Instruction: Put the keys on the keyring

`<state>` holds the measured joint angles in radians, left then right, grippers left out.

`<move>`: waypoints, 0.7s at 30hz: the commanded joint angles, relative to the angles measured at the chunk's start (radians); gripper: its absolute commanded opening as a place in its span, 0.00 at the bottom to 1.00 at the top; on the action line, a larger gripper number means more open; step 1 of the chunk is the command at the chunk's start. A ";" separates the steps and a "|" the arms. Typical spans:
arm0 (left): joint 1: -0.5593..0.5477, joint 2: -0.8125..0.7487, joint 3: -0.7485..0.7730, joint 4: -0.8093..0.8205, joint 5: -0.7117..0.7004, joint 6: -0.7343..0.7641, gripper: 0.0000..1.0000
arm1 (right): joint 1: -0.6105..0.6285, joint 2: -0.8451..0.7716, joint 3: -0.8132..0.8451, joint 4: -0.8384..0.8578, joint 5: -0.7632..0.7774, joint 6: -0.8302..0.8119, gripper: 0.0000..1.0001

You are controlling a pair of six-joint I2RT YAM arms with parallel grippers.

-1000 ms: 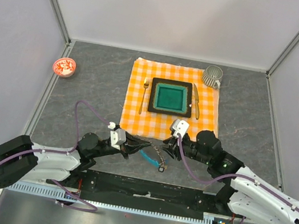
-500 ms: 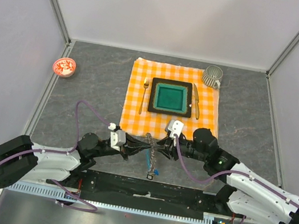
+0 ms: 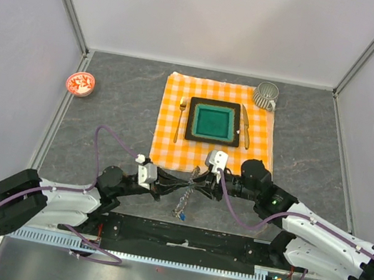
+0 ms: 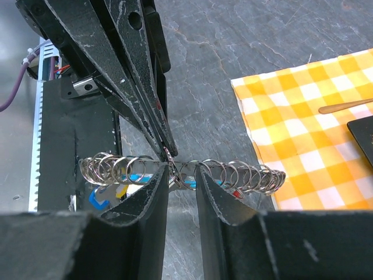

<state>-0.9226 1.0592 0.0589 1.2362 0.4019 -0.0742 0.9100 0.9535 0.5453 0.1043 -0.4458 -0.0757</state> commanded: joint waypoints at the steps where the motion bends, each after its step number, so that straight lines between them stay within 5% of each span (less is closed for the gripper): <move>1: -0.004 -0.033 0.032 0.427 0.005 -0.015 0.02 | -0.003 0.002 0.030 0.041 -0.033 -0.009 0.32; 8: -0.004 -0.044 0.030 0.425 0.012 -0.022 0.02 | -0.003 0.002 0.033 0.041 -0.039 -0.007 0.26; 17: -0.004 -0.028 0.027 0.425 0.023 -0.035 0.02 | -0.005 -0.013 0.048 0.038 -0.056 -0.007 0.01; 21: -0.004 -0.027 0.013 0.424 0.003 -0.029 0.07 | -0.005 -0.019 0.077 -0.017 -0.047 -0.032 0.00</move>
<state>-0.9222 1.0370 0.0589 1.2366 0.4023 -0.0750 0.9066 0.9527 0.5476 0.0948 -0.4831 -0.0761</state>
